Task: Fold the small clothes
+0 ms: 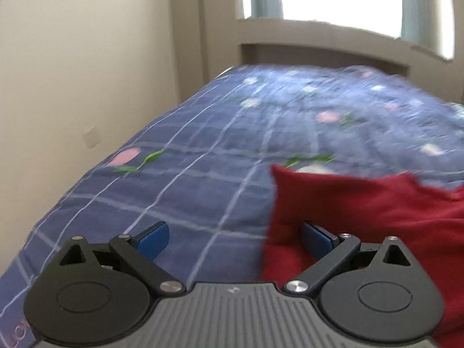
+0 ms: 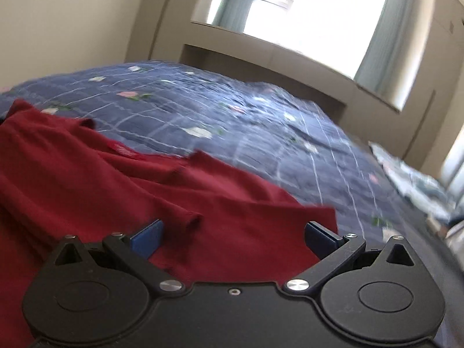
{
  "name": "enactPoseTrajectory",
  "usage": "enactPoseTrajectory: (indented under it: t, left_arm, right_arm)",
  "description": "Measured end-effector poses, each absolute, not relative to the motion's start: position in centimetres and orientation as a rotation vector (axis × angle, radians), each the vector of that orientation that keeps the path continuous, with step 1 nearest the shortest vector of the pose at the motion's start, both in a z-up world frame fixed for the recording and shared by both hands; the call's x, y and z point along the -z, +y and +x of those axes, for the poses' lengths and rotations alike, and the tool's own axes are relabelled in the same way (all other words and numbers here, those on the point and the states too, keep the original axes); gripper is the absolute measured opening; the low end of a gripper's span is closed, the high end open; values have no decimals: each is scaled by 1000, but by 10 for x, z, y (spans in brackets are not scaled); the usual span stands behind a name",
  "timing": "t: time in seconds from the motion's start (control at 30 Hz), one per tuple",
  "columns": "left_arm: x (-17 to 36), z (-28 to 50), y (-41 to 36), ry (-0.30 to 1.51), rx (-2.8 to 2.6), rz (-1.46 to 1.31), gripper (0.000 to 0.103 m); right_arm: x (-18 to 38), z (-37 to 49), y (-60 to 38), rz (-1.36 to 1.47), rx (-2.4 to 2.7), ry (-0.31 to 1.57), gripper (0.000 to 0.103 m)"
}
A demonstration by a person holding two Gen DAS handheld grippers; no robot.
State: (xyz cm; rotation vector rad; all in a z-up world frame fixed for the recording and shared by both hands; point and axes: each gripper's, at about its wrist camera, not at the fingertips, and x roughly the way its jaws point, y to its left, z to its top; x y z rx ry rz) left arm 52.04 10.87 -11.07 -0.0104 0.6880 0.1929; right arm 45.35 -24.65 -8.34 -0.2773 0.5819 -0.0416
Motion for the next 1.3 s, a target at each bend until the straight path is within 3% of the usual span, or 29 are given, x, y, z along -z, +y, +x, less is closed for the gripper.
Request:
enactPoseTrajectory:
  t: [0.17,0.37,0.57,0.7,0.97,1.3]
  left_arm:
    - [112,520,121,705,-222,-80,100]
    - [92,511,126,575,-242,-171,102]
    - [109,545,123,715,-304,-150,102]
    - [103,535,116,677,-335,-121,101]
    - [77,461,114,644,-260,-217,102]
    - [61,311,111,736,96,-290,102]
  right_arm:
    - [82,455,-264,-166,28,581,102]
    - [75,434,-277,-123,68,572,102]
    - [81,438,-290,-59,114,638,102]
    - [72,417,-292,-23,88,582,102]
    - [58,373,-296,21,-5,660,102]
    - [40,238,-290,9,-118,700,102]
